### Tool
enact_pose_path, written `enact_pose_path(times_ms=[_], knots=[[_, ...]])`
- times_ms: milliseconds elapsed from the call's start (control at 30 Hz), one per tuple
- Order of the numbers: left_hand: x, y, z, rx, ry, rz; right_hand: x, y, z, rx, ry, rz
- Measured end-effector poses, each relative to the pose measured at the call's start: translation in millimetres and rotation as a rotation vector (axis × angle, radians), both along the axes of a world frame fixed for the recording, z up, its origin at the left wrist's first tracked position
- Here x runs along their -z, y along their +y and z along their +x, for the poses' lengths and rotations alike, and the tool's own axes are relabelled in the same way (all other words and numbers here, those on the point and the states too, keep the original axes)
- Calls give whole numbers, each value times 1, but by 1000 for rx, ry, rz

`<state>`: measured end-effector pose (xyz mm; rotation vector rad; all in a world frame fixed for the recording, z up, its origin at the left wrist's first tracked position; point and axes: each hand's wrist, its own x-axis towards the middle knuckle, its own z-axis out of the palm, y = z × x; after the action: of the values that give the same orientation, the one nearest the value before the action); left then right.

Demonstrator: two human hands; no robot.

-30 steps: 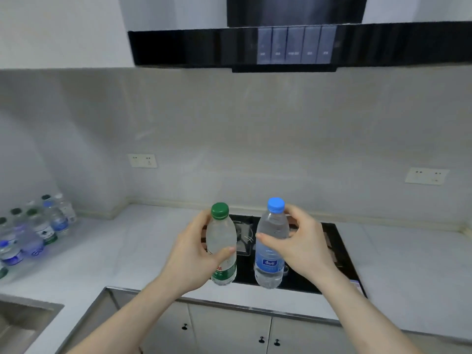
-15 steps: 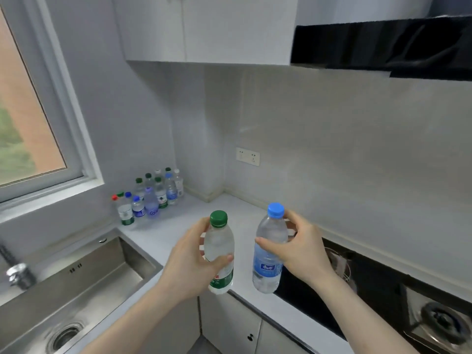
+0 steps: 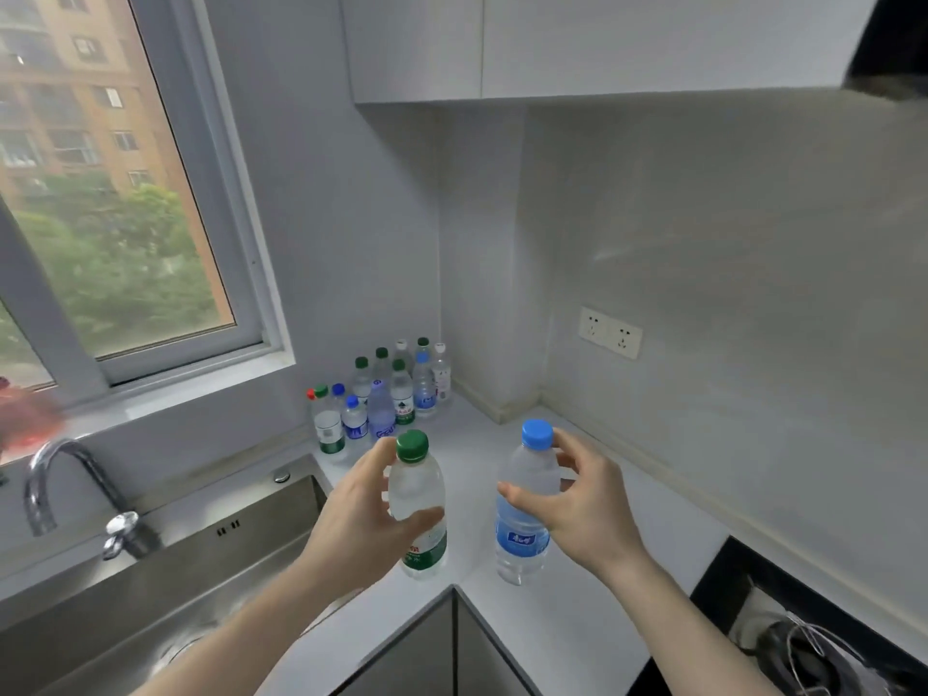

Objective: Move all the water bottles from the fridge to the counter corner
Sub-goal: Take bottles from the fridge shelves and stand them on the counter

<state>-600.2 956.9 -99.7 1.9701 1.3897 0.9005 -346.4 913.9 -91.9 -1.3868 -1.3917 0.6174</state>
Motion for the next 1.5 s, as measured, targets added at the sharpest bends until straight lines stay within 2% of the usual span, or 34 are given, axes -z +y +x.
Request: enact_pose_path(times_ms=[200,533,900,1200,1500], knots=[[8,52,-9,-89,53,-10,10,66,1,-52,18,7],[20,114,-19,-188,176,-37,28,126,5,-96,50,-50],[53,199,-32,-217,233,-145,55,192,-4,-69,-16,-142],[97,288,-79,-231,305,-212,79,279,-53,-67,-98,-238],[144,342,-102,-238,303,-300,115,339,-98,-38,-200,-327]])
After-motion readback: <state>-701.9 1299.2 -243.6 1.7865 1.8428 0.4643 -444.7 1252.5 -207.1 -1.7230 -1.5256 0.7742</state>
